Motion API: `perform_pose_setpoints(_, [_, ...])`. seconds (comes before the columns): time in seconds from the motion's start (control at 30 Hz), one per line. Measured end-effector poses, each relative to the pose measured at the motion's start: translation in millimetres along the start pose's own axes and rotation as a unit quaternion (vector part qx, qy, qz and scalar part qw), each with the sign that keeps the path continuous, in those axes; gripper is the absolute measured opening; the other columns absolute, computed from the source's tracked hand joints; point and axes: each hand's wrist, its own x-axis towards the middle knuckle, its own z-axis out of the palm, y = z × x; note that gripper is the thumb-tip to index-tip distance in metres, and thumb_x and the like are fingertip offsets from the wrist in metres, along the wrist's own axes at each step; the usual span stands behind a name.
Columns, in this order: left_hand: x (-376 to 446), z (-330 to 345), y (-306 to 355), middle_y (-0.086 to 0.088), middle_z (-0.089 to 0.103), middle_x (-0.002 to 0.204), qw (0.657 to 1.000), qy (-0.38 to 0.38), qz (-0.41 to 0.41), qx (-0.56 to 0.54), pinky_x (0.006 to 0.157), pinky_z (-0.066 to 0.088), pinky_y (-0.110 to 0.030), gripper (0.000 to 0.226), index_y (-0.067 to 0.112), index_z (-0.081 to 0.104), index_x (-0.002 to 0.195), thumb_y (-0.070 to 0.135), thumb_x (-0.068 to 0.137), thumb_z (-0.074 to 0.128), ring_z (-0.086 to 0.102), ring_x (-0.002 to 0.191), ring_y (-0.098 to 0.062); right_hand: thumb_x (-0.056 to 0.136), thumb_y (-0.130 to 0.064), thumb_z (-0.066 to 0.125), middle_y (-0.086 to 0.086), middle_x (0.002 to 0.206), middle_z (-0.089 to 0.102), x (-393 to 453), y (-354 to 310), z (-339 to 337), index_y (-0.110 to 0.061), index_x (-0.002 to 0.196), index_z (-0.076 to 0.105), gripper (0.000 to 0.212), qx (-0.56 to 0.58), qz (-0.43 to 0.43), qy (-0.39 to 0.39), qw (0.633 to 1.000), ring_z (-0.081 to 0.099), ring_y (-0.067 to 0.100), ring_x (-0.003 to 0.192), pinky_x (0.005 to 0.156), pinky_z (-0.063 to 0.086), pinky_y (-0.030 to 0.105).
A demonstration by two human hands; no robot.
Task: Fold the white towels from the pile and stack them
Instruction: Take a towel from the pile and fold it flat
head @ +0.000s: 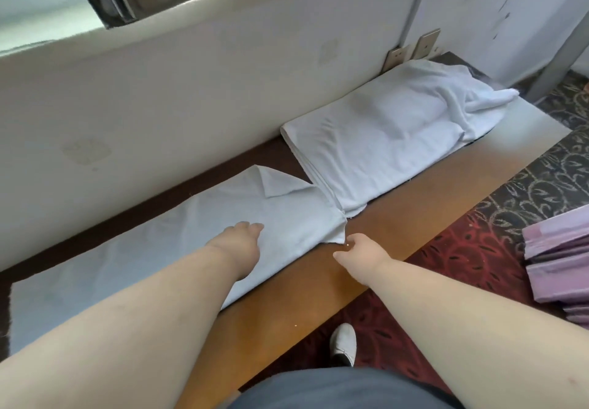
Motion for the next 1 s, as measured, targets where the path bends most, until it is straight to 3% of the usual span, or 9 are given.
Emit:
perform_pose_setpoints(0.13, [43.5,-24.2,40.1,-0.005,0.040,0.148,0.981,0.042,-0.053,-0.183,0.097,0.045,-0.035,0.055,0.029,0.023,0.152,0.024,0.100,0.041,0.050,0.124,-0.029,0.082,-0.053,0.068,-0.007,0.109,0.060,28.5,9.5,-8.4,-0.024,0.139,0.044,0.068,0.067,0.025,-0.014,0.997,0.056,0.013,0.090,0.073,0.047,0.027])
perform_pose_setpoints(0.2, [60.7,-35.4,57.1,-0.010,0.049,0.139,0.898,0.067,-0.127,-0.415,0.085,0.049,-0.034,0.053,0.025,0.030,0.149,0.019,0.099,0.045,0.057,0.115,-0.031,0.077,-0.056,0.069,-0.005,0.094,0.065,38.3,10.8,-3.8,-0.027,0.123,0.051,0.057,0.115,0.036,-0.020,0.993,0.064,0.015,0.083,0.079,0.057,0.036])
perform_pose_setpoints(0.3, [76.4,-46.5,72.3,-0.012,0.044,0.141,0.710,0.017,-0.177,-0.681,0.079,0.051,-0.036,0.050,0.030,0.033,0.147,0.017,0.101,0.045,0.056,0.111,-0.030,0.071,-0.055,0.070,0.001,0.087,0.068,45.9,9.7,4.2,-0.027,0.111,0.055,0.051,0.154,0.051,-0.033,0.986,0.068,0.019,0.076,0.080,0.060,0.043])
perform_pose_setpoints(0.37, [83.5,-48.6,77.6,-0.013,0.037,0.147,0.652,-0.009,-0.168,-0.740,0.086,0.049,-0.038,0.045,0.033,0.038,0.145,0.020,0.102,0.045,0.052,0.116,-0.031,0.073,-0.052,0.071,0.001,0.089,0.068,48.1,7.8,7.3,-0.028,0.113,0.056,0.049,0.137,0.035,-0.038,0.989,0.069,0.020,0.077,0.079,0.061,0.043])
perform_pose_setpoints(0.47, [90.3,-48.4,84.1,-0.014,0.032,0.152,0.601,-0.034,-0.171,-0.780,0.090,0.047,-0.038,0.038,0.034,0.046,0.140,0.027,0.103,0.046,0.047,0.125,-0.030,0.078,-0.046,0.071,0.001,0.094,0.067,47.2,4.5,9.1,-0.035,0.127,0.052,0.054,0.122,0.015,-0.033,0.992,0.069,0.020,0.079,0.074,0.061,0.040])
perform_pose_setpoints(0.6, [103.0,-44.5,92.3,-0.013,0.036,0.150,0.573,-0.052,-0.191,-0.795,0.094,0.048,-0.038,0.047,0.020,0.042,0.143,0.032,0.099,0.054,0.047,0.129,-0.029,0.080,-0.046,0.072,0.001,0.093,0.067,48.9,-0.3,10.0,-0.030,0.134,0.039,0.066,0.115,0.017,-0.024,0.993,0.068,0.019,0.079,0.063,0.053,0.030])
perform_pose_setpoints(0.7, [113.5,-43.0,97.9,-0.008,0.047,0.137,0.560,-0.044,-0.197,-0.803,0.092,0.049,-0.039,0.044,0.014,0.043,0.139,0.029,0.099,0.056,0.051,0.123,-0.027,0.081,-0.047,0.073,0.005,0.100,0.066,54.3,-5.6,8.5,-0.022,0.129,0.033,0.067,0.176,0.059,0.013,0.982,0.068,0.023,0.083,0.072,0.056,0.035])
perform_pose_setpoints(0.9, [127.2,-43.6,96.6,-0.003,0.060,0.097,0.558,0.010,-0.192,-0.807,0.070,0.049,-0.030,0.021,0.011,0.057,0.119,0.019,0.101,0.050,0.059,0.086,-0.015,0.096,-0.034,0.059,-0.001,0.095,0.064,66.1,-13.4,-2.2,-0.016,0.103,0.061,0.019,0.131,0.023,0.005,0.991,0.062,0.021,0.091,0.086,0.048,0.033])
perform_pose_setpoints(1.0, [126.6,-49.5,92.8,-0.004,0.064,0.108,0.569,0.062,-0.179,-0.800,0.065,0.048,-0.027,0.017,0.014,0.059,0.114,0.018,0.100,0.050,0.061,0.097,-0.015,0.091,-0.027,0.054,-0.001,0.081,0.061,62.4,-13.6,-4.6,-0.014,0.100,0.061,0.017,0.161,0.010,0.032,0.986,0.056,0.016,0.068,0.064,0.047,0.029])
